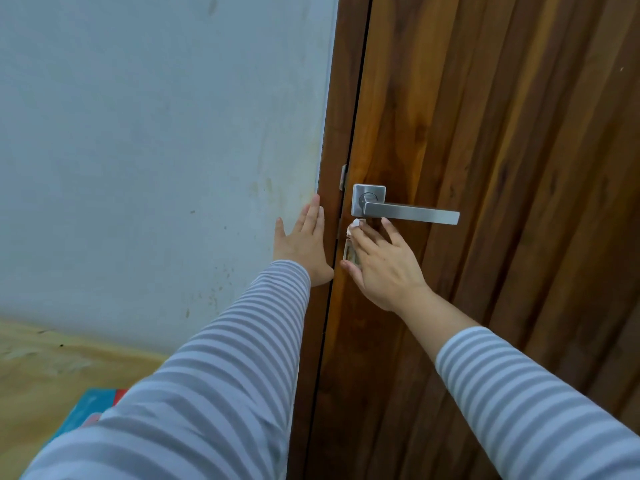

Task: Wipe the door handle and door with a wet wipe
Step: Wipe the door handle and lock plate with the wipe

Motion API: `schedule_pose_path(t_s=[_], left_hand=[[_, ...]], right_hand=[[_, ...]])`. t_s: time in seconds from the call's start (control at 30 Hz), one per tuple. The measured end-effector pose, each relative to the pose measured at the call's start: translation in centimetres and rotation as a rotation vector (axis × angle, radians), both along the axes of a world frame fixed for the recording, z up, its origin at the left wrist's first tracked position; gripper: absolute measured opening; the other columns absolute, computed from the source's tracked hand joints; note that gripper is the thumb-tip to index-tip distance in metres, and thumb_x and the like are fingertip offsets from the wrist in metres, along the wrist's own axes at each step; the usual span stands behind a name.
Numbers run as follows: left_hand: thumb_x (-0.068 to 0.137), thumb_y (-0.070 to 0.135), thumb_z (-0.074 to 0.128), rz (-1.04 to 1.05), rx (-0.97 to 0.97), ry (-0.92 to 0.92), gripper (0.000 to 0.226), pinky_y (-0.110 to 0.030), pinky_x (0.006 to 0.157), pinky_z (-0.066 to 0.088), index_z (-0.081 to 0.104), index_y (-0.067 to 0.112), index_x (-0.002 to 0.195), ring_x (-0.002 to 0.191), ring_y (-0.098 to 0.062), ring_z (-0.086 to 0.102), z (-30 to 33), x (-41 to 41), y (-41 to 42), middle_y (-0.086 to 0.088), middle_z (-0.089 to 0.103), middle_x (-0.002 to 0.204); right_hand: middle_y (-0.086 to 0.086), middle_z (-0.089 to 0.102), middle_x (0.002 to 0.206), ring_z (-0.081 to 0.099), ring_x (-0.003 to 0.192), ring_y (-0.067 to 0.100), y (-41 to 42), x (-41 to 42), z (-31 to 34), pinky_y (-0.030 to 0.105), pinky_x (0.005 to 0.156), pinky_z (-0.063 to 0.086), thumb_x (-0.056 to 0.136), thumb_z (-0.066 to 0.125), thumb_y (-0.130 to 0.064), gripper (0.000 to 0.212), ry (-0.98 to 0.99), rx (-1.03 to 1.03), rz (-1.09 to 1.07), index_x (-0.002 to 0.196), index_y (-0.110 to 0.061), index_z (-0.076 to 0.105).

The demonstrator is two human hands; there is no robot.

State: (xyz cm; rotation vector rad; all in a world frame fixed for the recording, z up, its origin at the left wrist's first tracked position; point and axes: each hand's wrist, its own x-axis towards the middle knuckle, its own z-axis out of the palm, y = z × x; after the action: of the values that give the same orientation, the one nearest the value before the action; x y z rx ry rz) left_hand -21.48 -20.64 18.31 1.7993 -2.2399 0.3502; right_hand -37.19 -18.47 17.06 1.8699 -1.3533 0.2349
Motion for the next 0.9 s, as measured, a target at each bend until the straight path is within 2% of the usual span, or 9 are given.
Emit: schedule_pose_path(t_s=[0.23, 0.53, 0.7, 0.8, 0.9], left_hand=[[0.088, 0.034, 0.056, 0.04, 0.005, -0.008, 0.103, -0.055, 0.12, 0.002, -0.021, 0.011, 0.152, 0.148, -0.017, -0.021, 0.0, -0.5, 0.1, -0.002, -0.037, 0.155], [0.087, 0.034, 0.058, 0.065, 0.026, -0.02, 0.105, -0.054, 0.12, 0.003, -0.021, 0.012, 0.152, 0.147, -0.018, -0.021, 0.1, -0.8, 0.2, -0.003, -0.038, 0.155], [0.085, 0.039, 0.059, 0.075, 0.023, -0.002, 0.108, -0.054, 0.12, 0.004, -0.022, 0.011, 0.152, 0.147, -0.019, -0.022, -0.1, -1.1, 0.0, -0.004, -0.038, 0.154], [0.085, 0.04, 0.058, 0.076, 0.022, -0.006, 0.109, -0.053, 0.12, 0.004, -0.022, 0.01, 0.151, 0.147, -0.019, -0.023, -0.2, -1.2, 0.1, -0.004, -0.039, 0.154], [0.085, 0.042, 0.058, 0.077, 0.018, -0.02, 0.108, -0.054, 0.12, 0.004, -0.022, 0.01, 0.151, 0.147, -0.019, -0.023, -0.3, -1.2, 0.0, -0.005, -0.04, 0.153]], right_hand=[[0.006, 0.042, 0.148, 0.031, 0.141, 0.02, 0.8, -2.9, -0.7, 0.046, 0.118, 0.012, 0.098, 0.021, -0.046, 0.06, -0.058, -0.007, -0.054, 0.142, -0.008, 0.039], [0.009, 0.041, 0.148, 0.035, 0.139, 0.022, 1.9, -3.6, -3.3, 0.043, 0.119, 0.016, 0.098, 0.037, -0.031, 0.05, -0.244, 0.006, -0.075, 0.141, -0.005, 0.038], [0.01, 0.038, 0.15, 0.035, 0.139, 0.021, 2.0, -2.7, -1.8, 0.04, 0.119, 0.016, 0.09, 0.051, -0.017, 0.056, -0.364, -0.051, 0.016, 0.143, -0.005, 0.037], [0.008, 0.041, 0.148, 0.039, 0.136, 0.02, 1.6, -2.0, -0.4, 0.039, 0.118, 0.016, 0.09, 0.048, -0.019, 0.054, -0.255, -0.039, 0.065, 0.141, -0.007, 0.039], [0.007, 0.048, 0.143, 0.044, 0.133, 0.02, 0.9, -1.3, -0.1, 0.041, 0.116, 0.021, 0.096, 0.041, -0.029, 0.047, -0.12, -0.038, 0.101, 0.138, -0.008, 0.045]])
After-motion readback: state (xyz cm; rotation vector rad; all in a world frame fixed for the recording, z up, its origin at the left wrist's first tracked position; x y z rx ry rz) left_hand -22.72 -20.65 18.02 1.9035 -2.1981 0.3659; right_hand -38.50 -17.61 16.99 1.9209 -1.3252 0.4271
